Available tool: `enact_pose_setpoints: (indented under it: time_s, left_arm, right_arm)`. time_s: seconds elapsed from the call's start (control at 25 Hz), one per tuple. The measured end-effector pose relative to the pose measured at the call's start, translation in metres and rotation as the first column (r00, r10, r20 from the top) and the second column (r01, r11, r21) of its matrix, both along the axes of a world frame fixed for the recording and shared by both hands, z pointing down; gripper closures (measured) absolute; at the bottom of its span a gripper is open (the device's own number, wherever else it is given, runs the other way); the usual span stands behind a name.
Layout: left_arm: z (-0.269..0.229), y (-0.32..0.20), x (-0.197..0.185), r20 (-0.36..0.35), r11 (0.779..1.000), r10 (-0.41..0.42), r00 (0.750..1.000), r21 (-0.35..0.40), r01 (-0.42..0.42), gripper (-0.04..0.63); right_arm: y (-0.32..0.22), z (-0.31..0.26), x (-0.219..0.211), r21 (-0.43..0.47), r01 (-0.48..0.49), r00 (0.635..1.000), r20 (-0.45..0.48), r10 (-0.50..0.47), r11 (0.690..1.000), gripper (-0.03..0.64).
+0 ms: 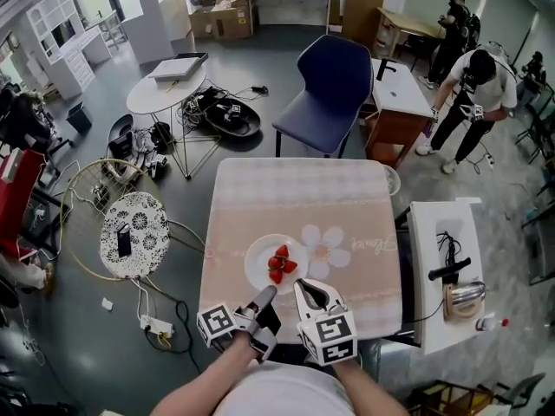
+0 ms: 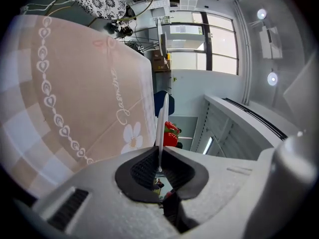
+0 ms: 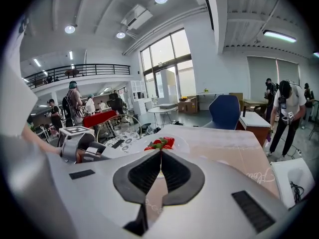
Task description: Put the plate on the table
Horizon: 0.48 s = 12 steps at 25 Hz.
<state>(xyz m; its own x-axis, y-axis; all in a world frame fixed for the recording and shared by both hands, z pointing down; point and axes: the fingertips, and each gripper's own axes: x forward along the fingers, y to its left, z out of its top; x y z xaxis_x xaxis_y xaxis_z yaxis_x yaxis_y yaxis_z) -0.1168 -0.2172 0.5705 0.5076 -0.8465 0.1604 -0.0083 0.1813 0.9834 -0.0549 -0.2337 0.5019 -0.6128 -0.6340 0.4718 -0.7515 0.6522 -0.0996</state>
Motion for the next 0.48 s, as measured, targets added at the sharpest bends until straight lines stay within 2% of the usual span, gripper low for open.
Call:
enact_pose_setpoints:
  time_s: [0.28, 0.48]
  left_arm:
    - [0.023, -0.018, -0.014, 0.000, 0.998, 0.059, 0.998, -0.015, -0.059, 0.577]
    - [0.039, -0.032, -0.019, 0.002, 0.994, 0.104, 0.995, -0.019, -0.104, 0.578]
  right_arm:
    - [-0.012, 0.010, -0.016, -0.018, -0.026, 0.999, -0.029, 0.026, 0.999, 0.612]
    - [-0.022, 0.012, -0.027, -0.032, -0.051, 0.999, -0.015, 0.050, 0.998, 0.612]
